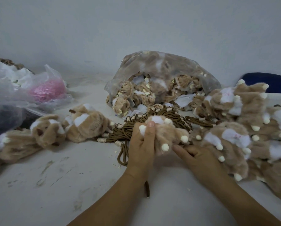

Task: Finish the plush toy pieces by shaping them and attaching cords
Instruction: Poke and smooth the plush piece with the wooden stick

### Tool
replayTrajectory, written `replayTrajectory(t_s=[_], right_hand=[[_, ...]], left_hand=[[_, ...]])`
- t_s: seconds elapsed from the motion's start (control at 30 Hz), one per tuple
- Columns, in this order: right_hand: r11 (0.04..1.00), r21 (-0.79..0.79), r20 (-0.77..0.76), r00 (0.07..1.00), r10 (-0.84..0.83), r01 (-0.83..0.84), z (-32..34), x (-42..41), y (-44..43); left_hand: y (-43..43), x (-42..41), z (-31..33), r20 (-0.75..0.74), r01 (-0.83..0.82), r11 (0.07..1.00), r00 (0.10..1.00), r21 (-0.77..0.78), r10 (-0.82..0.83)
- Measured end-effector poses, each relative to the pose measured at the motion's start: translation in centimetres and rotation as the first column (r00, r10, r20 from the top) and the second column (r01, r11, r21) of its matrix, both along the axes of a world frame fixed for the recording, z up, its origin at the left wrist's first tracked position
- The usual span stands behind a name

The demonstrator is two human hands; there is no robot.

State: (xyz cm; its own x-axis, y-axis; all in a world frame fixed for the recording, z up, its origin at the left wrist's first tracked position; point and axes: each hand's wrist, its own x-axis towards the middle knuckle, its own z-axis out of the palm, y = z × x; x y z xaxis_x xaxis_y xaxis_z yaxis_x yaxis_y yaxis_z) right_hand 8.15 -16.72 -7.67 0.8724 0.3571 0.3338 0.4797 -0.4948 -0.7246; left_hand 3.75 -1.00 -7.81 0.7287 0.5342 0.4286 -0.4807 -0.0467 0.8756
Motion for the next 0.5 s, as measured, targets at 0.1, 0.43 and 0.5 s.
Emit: replayTrajectory(t_s=[0.1,0.43,0.5], right_hand=[[0.999,-0.049,0.042,0.999,-0.004,0.006,0.2,0.2,-0.8],[0.999,0.045,-0.049,0.999,0.012,-0.010,-0.3,-0.7,0.6],[0.999,0.050,-0.027,1.000,0.011,-0.010,-0.3,-0.8,0.8]], left_hand=[[0.6,0.1,0.2,-0.012,-0.016,1.000,1.000,-0.010,0.016],[-0.7,0.3,0.2,-0.078,0.022,0.995,0.997,0.100,-0.014],[-0.6,0.3,-0.1,-0.048,0.020,0.996,0.999,0.088,-0.016]])
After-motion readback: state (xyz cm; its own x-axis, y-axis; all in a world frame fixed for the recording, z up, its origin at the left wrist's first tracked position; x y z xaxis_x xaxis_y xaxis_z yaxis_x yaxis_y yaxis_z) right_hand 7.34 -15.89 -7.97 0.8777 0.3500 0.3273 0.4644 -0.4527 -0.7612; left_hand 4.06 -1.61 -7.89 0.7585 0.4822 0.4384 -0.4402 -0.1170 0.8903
